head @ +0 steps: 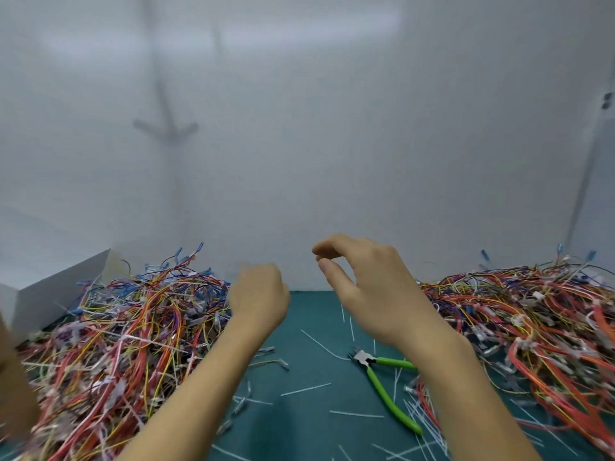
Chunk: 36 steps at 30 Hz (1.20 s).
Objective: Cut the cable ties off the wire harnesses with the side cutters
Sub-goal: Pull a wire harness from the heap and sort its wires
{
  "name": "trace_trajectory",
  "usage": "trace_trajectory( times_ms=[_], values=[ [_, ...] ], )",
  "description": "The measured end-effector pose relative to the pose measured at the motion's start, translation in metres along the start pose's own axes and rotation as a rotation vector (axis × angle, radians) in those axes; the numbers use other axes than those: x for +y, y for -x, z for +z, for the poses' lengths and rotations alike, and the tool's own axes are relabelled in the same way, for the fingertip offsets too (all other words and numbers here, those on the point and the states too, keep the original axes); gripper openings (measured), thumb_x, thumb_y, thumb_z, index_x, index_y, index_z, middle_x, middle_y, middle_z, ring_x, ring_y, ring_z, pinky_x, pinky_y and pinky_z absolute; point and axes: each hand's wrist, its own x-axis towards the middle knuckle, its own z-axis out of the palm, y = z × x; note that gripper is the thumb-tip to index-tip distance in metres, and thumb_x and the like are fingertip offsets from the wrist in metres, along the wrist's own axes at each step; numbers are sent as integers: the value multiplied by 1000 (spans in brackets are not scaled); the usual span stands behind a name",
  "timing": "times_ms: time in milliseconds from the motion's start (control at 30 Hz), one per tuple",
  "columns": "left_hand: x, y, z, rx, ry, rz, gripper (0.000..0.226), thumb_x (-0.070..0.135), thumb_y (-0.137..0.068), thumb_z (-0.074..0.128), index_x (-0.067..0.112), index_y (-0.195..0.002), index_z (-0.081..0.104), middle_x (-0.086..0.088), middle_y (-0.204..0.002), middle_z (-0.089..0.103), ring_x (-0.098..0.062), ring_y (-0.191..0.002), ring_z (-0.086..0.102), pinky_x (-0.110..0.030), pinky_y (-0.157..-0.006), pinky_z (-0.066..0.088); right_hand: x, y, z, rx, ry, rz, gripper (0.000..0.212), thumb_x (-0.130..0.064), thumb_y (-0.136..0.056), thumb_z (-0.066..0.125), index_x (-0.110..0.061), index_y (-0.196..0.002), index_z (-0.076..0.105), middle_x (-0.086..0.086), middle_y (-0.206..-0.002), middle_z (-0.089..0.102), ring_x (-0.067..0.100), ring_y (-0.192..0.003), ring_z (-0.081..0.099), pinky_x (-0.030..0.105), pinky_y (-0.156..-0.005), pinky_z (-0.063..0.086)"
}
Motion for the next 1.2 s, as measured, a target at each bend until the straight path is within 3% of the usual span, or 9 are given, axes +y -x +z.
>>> trace_trajectory(
  times_ms=[133,267,433,567,667,733,833,1000,1200],
  values=[
    [-64,0,-13,125,-379,-147,38,31,-92,50,10,-125,51,-13,-129,50,-31,-122,44,-40,-93,42,3,0,1,3,10,6,25,-27,-102,50,-23,-123,63,-10,-119,67,10,-113,55,28,-97,42],
    [-103,-3,-33,44,-409,-281,36,30,-91,52,13,-123,55,-9,-123,59,-30,-116,55,-40,-99,39,3,0,3,6,6,4,25,-28,-101,51,-24,-122,63,-11,-117,67,8,-112,55,26,-95,41],
    [-114,-1,-38,-97,-382,-266,19,16,-93,51,18,-110,59,-7,-114,65,-31,-105,62,-38,-77,45,2,0,2,-8,14,11,25,-28,-102,50,-24,-123,63,-11,-118,67,10,-113,56,32,-98,44],
    [-122,-10,-42,-126,0,-253,29,34,-92,60,8,-80,57,-16,-90,70,-33,-85,68,-40,-79,55,3,1,1,-6,11,13,25,-29,-101,50,-24,-122,63,-11,-118,67,10,-113,56,32,-98,44],
    [-119,-14,-61,-199,560,-262,26,13,-93,59,-3,-73,65,-24,-73,71,-24,-49,63,-28,-50,52,3,1,0,-2,14,16,26,-30,-101,50,-24,-122,63,-12,-118,67,10,-113,56,33,-98,44],
    [-110,-14,-81,-180,816,-279,20,5,-95,55,-3,-79,64,-13,-62,71,-14,-37,56,-19,-37,41,3,1,0,-2,13,16,26,-30,-101,50,-25,-122,64,-12,-118,67,10,-113,56,34,-98,45],
    [-94,-15,-115,-138,1135,-274,16,6,-100,48,1,-91,59,1,-63,73,-6,-38,59,-14,-33,38,3,1,-1,-2,14,20,26,-31,-101,49,-25,-121,64,-12,-118,67,11,-112,57,37,-97,46],
    [-66,-12,-166,-91,1598,-198,12,2,-101,34,6,-98,44,-2,-72,71,-1,-36,41,-10,-31,27,2,2,-1,4,11,29,25,-32,-101,49,-25,-120,64,-13,-117,68,12,-112,59,39,-97,47],
    [-25,-6,-198,-133,1661,40,16,2,-103,25,8,-101,41,2,-77,60,-2,-32,24,-14,-32,16,-4,2,4,0,-44,21,24,-32,-101,51,-25,-119,65,-12,-117,69,12,-111,60,39,-96,47]
  ],
)
